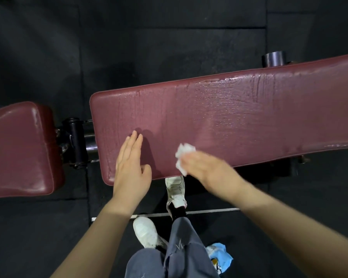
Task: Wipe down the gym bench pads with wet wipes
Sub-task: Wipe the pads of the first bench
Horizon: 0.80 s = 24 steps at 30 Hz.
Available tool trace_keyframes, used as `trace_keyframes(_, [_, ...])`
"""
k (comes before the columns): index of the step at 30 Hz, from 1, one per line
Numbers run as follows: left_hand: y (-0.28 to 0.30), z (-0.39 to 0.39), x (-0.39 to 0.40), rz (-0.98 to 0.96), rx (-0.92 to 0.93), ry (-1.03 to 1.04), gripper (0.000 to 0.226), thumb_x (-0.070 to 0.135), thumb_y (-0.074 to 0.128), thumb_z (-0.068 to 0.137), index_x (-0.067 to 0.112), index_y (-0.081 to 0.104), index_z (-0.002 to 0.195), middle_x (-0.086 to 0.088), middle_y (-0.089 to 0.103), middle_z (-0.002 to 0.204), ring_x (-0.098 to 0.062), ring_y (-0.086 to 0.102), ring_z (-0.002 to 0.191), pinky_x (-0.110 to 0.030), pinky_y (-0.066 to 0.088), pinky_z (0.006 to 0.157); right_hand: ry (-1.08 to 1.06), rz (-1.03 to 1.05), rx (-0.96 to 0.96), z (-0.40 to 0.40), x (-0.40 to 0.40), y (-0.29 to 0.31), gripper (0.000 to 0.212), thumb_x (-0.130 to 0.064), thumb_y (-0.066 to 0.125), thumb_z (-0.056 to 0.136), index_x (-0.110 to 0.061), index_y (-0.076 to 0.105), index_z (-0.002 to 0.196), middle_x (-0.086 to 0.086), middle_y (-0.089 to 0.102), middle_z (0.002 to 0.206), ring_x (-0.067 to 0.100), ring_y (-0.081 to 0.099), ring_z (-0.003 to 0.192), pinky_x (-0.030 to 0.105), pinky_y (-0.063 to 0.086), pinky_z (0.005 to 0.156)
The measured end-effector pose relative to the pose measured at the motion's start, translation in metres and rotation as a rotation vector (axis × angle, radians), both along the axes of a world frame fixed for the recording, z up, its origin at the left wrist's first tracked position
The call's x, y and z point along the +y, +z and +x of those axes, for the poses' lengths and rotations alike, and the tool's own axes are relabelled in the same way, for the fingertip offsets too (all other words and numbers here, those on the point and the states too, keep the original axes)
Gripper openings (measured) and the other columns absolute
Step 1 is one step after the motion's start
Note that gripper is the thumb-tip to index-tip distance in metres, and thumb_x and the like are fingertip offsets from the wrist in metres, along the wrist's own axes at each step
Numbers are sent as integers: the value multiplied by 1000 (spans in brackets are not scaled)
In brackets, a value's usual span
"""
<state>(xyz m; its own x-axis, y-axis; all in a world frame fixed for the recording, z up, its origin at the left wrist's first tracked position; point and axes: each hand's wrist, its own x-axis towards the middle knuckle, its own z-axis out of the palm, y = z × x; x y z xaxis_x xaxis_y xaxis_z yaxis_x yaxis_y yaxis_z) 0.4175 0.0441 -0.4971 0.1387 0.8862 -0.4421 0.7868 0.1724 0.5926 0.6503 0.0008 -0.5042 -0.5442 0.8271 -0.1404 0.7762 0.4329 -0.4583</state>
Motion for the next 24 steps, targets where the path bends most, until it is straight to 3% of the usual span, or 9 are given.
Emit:
trace_keyframes(3, [-1,7,3,19,1,-21,80,-5,49,85,21,24,157,14,14,163,4,0,147,-26,5,121,6,48,-8,11,0,-2,33,-2,46,95,-2,63,124,12,58,135,28,53,127,43,46,104])
trace_keyframes(7, [-3,14,6,52,-44,-57,80,-9,48,84,22,29,155,18,17,161,3,5,149,-32,9,123,-342,175,11,8,114,-14,35,-3,34,93,0,65,108,21,64,118,35,60,112,50,46,103])
trace_keyframes(9, [-3,18,7,58,-58,-74,79,-10,47,85,23,30,154,22,17,159,3,7,149,-29,9,122,-521,111,-11,2,140,-17,39,-5,33,92,-1,65,114,20,62,126,35,57,121,48,41,109])
trace_keyframes(13, [3,28,9,33,-53,-100,78,-9,47,86,24,30,154,20,18,161,2,6,149,-25,8,120,-550,93,-5,2,39,-14,38,-20,25,105,-12,62,103,6,60,118,23,52,121,40,43,102])
trace_keyframes(15, [4,36,9,21,-63,-130,77,-8,47,87,24,29,155,19,18,161,2,5,149,-25,8,120,-594,82,-15,9,-29,-7,31,-3,38,103,-7,64,118,2,61,125,20,49,128,39,41,108])
trace_keyframes(17, [3,41,9,36,-72,-146,78,-10,46,86,23,30,154,19,19,161,2,6,149,-26,9,120,-689,126,10,17,-48,-12,39,12,58,90,-3,64,125,7,61,132,22,51,130,41,41,109])
trace_keyframes(21, [-1,51,5,72,-108,-180,82,-17,45,80,22,37,152,18,26,159,0,13,149,-32,14,122,-718,238,-10,36,56,-29,44,20,61,78,5,65,119,20,60,130,38,56,122,45,40,108])
trace_keyframes(24, [-4,58,2,105,-128,-217,84,-20,44,77,19,39,151,14,30,158,-3,16,149,-33,15,122,-725,183,-46,54,144,-22,39,6,49,90,1,60,127,16,55,138,31,50,130,35,29,114])
